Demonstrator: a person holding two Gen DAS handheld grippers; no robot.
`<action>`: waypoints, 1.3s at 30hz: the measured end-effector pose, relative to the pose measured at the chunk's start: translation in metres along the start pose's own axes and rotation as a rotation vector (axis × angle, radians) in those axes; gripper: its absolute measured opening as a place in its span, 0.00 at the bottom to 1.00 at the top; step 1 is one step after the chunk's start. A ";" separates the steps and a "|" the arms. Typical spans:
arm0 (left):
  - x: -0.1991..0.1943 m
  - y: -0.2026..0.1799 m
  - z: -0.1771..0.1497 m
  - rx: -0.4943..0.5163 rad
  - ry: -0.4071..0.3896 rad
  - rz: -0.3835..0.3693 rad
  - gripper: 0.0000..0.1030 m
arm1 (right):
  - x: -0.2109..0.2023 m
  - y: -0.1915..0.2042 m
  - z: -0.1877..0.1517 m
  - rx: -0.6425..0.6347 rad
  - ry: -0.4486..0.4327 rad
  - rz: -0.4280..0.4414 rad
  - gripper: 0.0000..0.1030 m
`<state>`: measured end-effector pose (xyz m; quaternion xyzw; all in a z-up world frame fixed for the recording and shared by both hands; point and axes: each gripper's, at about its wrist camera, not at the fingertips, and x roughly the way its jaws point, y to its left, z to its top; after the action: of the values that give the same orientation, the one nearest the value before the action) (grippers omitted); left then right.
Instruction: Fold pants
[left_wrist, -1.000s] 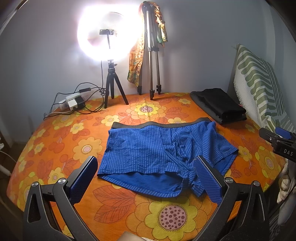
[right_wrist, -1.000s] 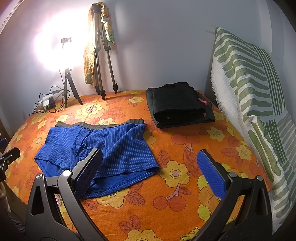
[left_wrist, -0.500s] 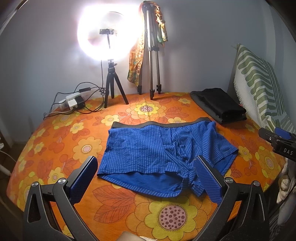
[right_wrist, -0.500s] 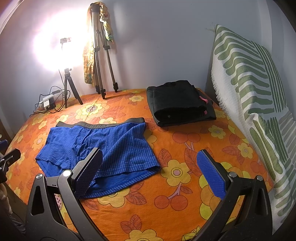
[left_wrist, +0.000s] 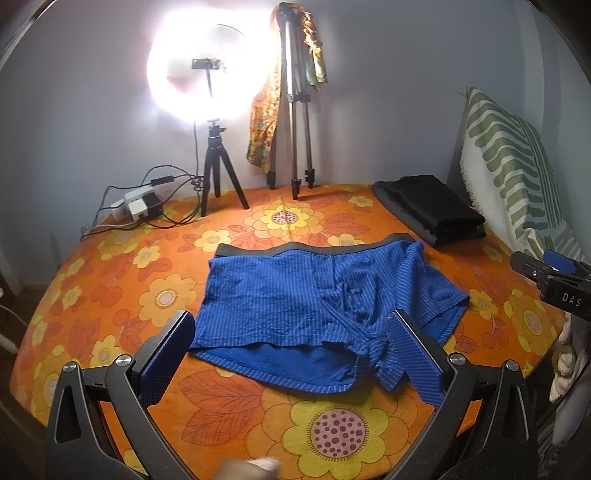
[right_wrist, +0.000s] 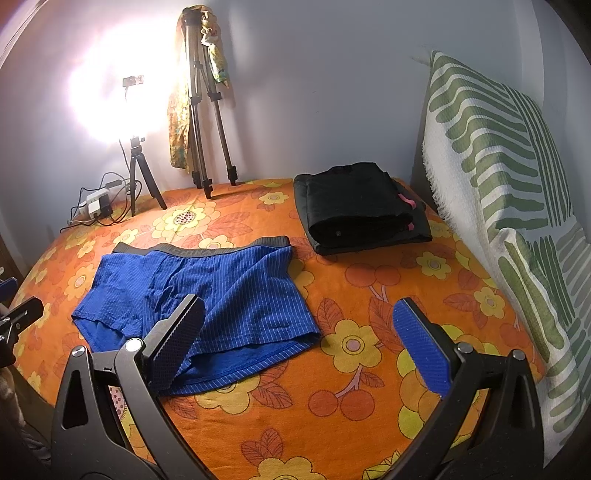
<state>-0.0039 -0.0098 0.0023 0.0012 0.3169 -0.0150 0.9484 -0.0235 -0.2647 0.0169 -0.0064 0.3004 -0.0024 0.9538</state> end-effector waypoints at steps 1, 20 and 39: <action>0.000 0.000 -0.001 0.001 0.002 -0.007 1.00 | -0.001 0.002 -0.001 0.000 -0.005 -0.001 1.00; 0.017 -0.044 -0.010 0.088 0.078 -0.192 0.76 | 0.030 -0.073 0.037 0.160 0.085 0.116 0.96; 0.065 -0.148 -0.011 0.083 0.176 -0.393 0.51 | 0.115 -0.076 0.076 0.119 0.257 0.372 0.85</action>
<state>0.0371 -0.1590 -0.0446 -0.0203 0.3917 -0.2125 0.8950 0.1141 -0.3414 0.0140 0.1055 0.4147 0.1549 0.8905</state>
